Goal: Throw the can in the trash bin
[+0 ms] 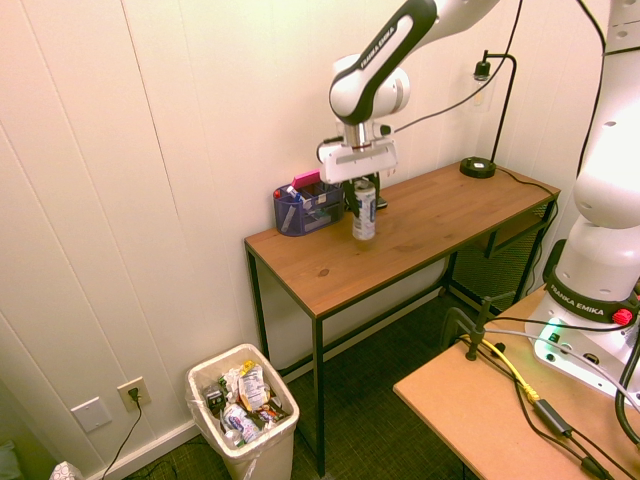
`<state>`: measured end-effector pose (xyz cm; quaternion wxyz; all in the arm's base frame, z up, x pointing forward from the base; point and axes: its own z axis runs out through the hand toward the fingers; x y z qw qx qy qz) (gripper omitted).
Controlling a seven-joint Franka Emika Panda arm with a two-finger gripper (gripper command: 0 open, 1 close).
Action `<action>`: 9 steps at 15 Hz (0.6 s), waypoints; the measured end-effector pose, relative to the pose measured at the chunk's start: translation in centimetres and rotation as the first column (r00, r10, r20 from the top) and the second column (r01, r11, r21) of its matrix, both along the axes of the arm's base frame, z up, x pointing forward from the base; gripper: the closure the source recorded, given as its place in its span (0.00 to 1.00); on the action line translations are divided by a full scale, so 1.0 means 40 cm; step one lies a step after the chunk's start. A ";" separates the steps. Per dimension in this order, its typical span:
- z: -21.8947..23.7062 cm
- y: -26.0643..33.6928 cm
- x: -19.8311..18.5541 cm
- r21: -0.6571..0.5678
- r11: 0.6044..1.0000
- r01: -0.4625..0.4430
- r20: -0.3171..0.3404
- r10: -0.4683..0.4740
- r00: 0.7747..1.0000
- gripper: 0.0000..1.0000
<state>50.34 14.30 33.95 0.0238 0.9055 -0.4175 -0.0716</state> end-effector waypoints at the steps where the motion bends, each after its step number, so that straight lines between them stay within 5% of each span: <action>1: 0.112 0.094 -0.034 0.001 1.000 -0.029 0.037 0.029 0.999 1.00; 4: 0.368 0.394 -0.135 -0.003 0.996 -0.092 0.117 0.092 0.989 1.00; 9: 0.251 0.761 -0.172 -0.040 0.987 -0.154 0.028 0.156 0.987 1.00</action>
